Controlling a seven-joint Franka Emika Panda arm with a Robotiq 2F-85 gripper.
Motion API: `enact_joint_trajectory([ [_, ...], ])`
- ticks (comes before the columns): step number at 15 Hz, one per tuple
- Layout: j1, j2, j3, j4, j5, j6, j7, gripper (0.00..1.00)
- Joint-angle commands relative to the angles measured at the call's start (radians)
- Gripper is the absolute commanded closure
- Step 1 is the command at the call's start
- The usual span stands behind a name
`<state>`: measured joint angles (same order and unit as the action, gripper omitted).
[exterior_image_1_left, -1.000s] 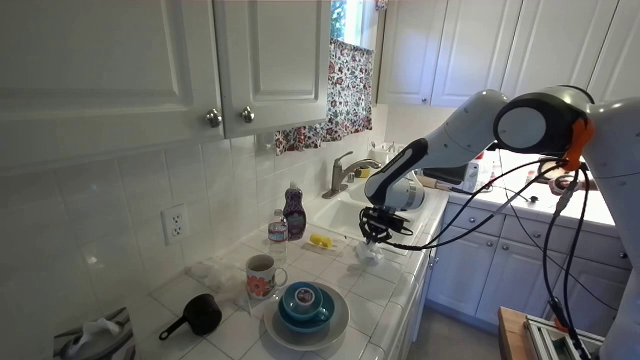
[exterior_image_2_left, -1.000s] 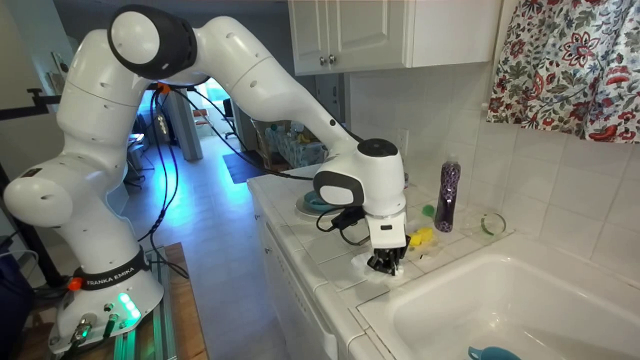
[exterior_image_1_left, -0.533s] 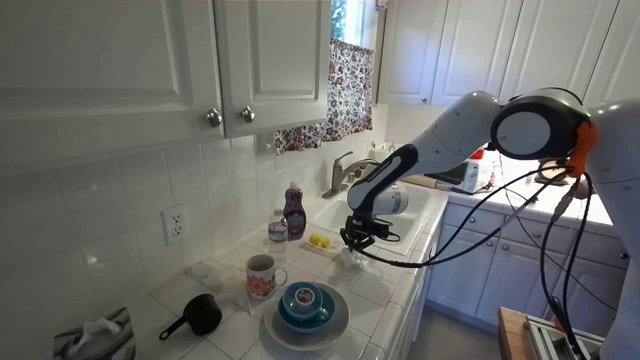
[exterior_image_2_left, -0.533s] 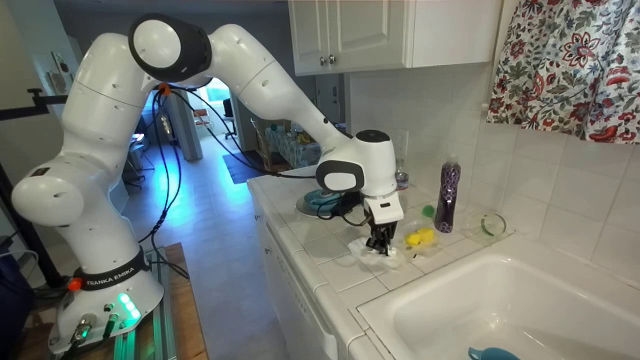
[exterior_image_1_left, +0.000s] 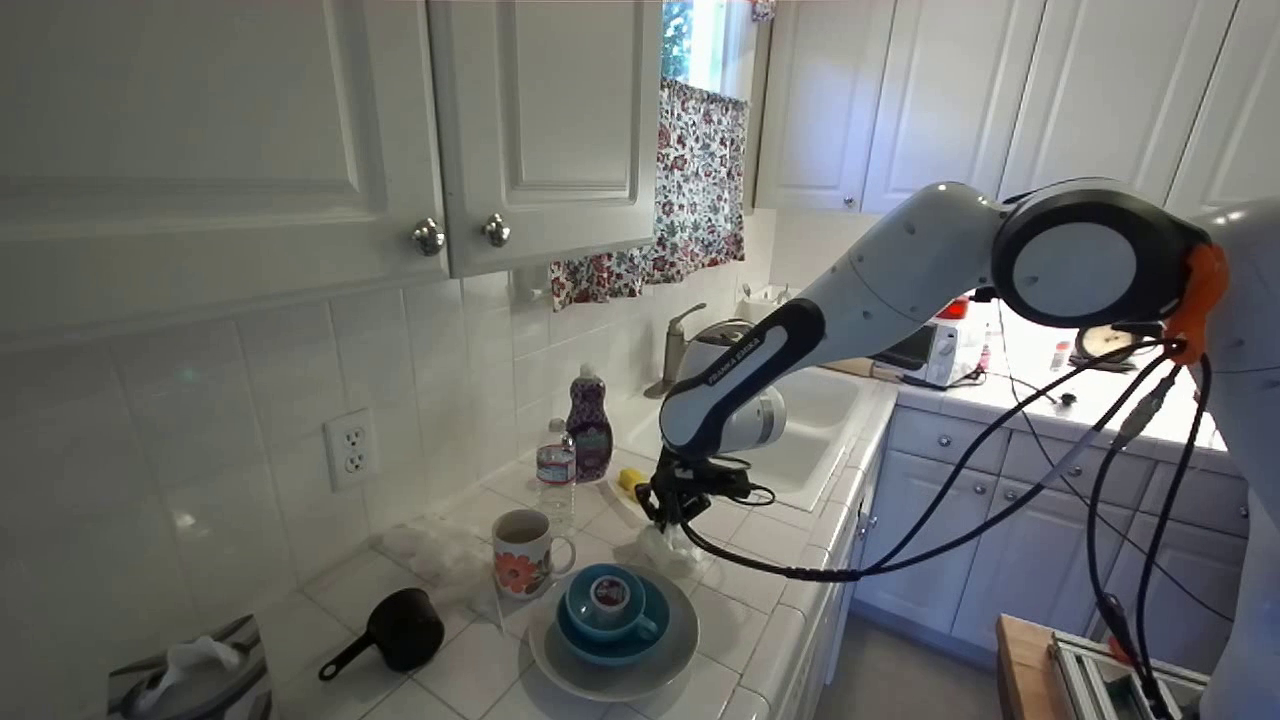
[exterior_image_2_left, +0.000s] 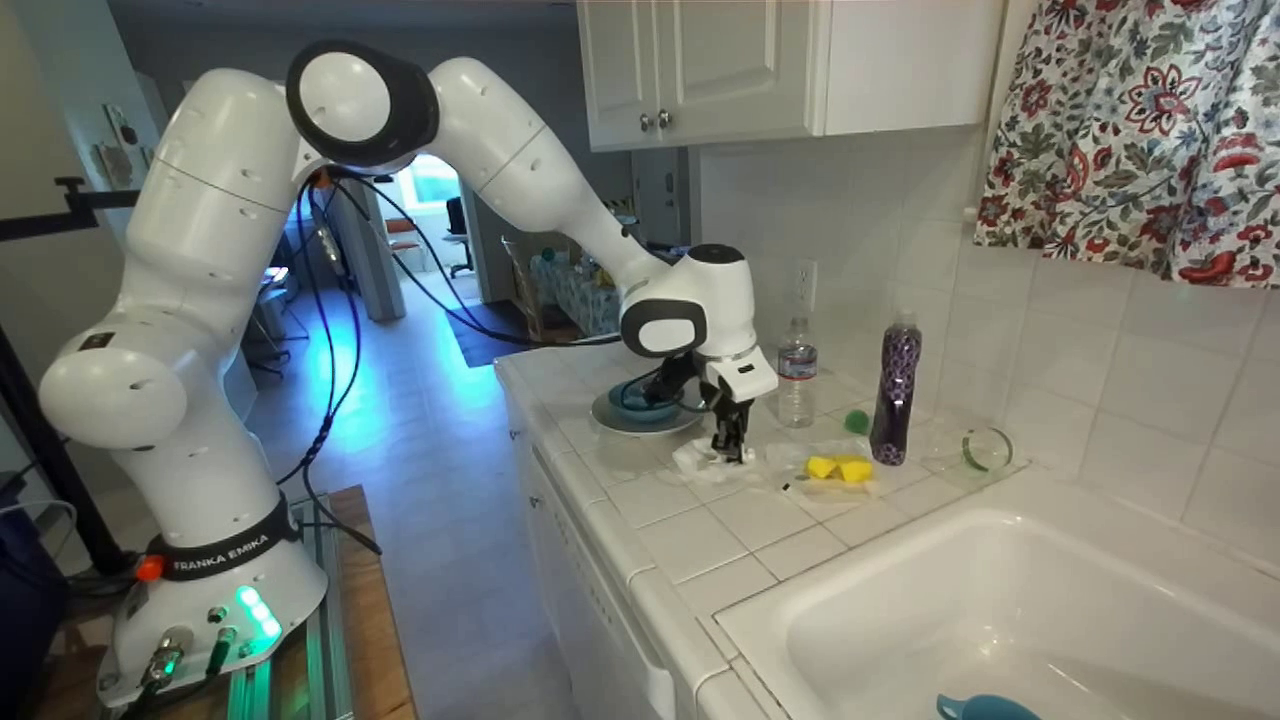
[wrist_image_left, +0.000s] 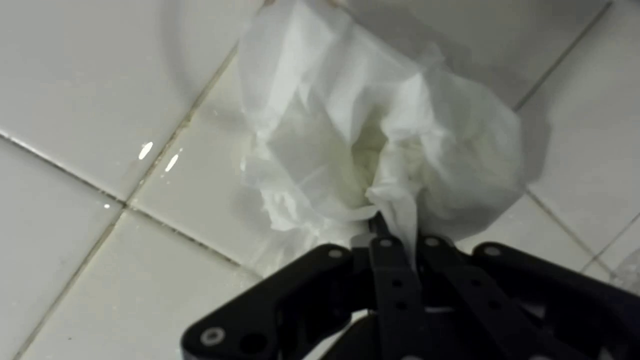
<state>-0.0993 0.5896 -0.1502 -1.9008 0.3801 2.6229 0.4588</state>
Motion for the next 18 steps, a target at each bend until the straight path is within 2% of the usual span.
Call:
enact_joint_trajectory([
  [1, 0.019, -0.017, 0.026, -0.049, -0.041, 0.02, -0.06, 0.99],
  [4, 0.022, -0.041, 0.043, -0.124, -0.058, 0.054, -0.142, 0.99],
  [6, 0.015, -0.031, 0.05, -0.118, -0.059, 0.072, -0.166, 0.99],
  [11, -0.011, 0.021, 0.075, -0.005, -0.046, 0.041, -0.213, 0.99],
  [18, -0.003, 0.118, 0.058, 0.206, -0.068, -0.072, -0.175, 0.99],
])
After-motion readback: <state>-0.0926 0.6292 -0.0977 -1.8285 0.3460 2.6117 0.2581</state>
